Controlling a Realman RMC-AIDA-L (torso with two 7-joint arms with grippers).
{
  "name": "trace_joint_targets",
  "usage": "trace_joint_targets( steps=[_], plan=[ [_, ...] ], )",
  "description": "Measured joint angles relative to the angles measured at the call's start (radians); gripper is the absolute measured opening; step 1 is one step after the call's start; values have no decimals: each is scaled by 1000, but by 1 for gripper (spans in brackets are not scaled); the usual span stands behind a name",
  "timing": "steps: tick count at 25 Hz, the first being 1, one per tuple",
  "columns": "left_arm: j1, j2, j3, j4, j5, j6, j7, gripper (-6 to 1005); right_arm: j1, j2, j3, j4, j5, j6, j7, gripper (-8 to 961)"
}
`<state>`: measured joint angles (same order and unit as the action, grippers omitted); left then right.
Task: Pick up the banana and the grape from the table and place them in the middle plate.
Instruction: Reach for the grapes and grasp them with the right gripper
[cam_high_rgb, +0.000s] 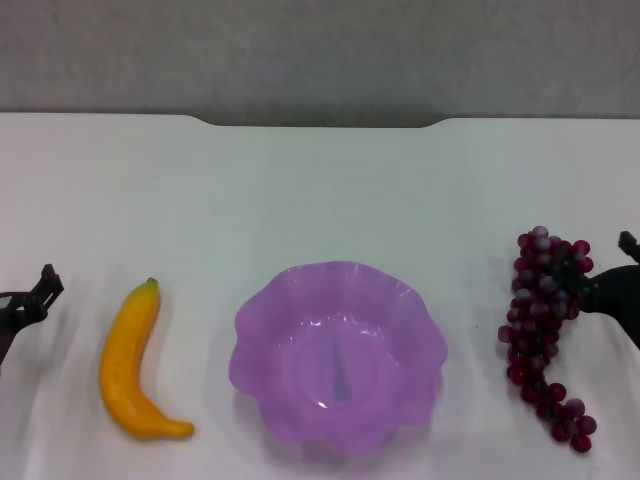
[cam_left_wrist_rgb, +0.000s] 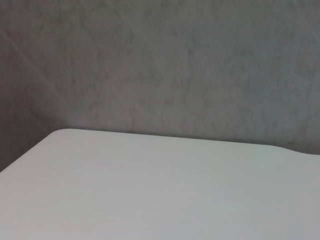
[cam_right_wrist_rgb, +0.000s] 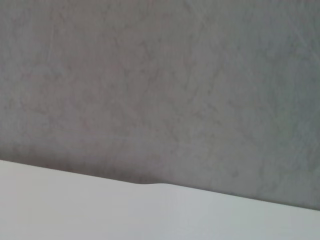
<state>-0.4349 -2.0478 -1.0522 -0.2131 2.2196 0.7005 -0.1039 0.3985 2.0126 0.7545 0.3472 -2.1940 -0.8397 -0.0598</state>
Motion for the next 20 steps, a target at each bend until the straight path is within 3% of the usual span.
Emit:
trace_joint_targets(
  steps=[15, 20],
  plan=[
    [-4, 0, 0, 0, 0, -9, 1, 894, 5, 0, -3, 14, -2, 0, -2, 882],
    [0, 2, 0, 0, 0, -9, 1, 894, -11, -15, 9, 118, -2, 53, -2, 882]
  ],
)
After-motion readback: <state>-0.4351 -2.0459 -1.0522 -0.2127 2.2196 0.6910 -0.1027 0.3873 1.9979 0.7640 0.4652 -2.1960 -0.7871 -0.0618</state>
